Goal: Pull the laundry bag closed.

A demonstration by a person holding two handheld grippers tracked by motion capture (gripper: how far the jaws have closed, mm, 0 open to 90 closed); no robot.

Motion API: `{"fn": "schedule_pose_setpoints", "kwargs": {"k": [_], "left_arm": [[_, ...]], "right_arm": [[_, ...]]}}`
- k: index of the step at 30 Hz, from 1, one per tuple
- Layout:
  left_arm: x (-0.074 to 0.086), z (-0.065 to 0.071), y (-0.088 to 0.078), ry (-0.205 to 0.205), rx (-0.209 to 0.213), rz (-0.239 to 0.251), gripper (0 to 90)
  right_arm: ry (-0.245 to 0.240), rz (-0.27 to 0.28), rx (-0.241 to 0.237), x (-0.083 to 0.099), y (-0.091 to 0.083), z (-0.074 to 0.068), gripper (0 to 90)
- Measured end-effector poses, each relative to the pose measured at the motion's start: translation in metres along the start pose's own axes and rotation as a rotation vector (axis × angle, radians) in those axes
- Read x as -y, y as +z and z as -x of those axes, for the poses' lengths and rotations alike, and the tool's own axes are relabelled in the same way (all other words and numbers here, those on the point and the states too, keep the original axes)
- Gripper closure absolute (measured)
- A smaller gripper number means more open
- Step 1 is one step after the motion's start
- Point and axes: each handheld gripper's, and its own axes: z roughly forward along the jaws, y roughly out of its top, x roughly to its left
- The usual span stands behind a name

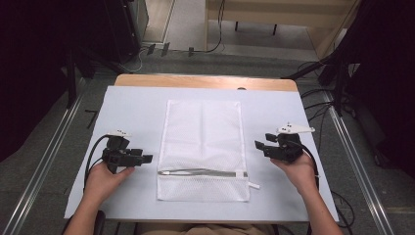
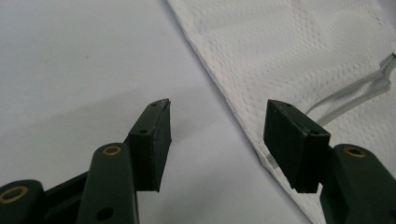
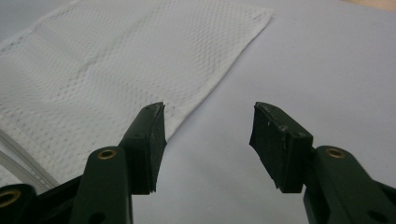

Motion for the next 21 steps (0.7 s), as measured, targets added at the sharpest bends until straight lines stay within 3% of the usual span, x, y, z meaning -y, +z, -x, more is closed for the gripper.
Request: {"fn": "schedule_pose_setpoints", "kwargs": {"k": [4,7,14,21], "left_arm": [[-0.0002,0.0005,-0.0007,0.001,0.010,0.005,43.0],[-0.0001,0.0029,-0.0025,0.024,0.014,0.025,41.0],[-0.0004,0.0010,-0.0006,0.007,-0.003,-0.004,44.5],[-0.0017,0.0003,-0.0001,0.027,0.016,0.015,42.9]], "right_arm": [[0.006,0.000,-0.020,-0.0004,-0.0001,-0.0013,46.2],[0.010,-0.013,-0.042,-0.0007,0.0006,-0.0022,47.1],[0.013,-0.031,-0.052,0.0008,0.0015,-0.0022,48.4],[0.007,-0.040,-0.022,0.0008,0.0031,-0.0064,48.3]]}}
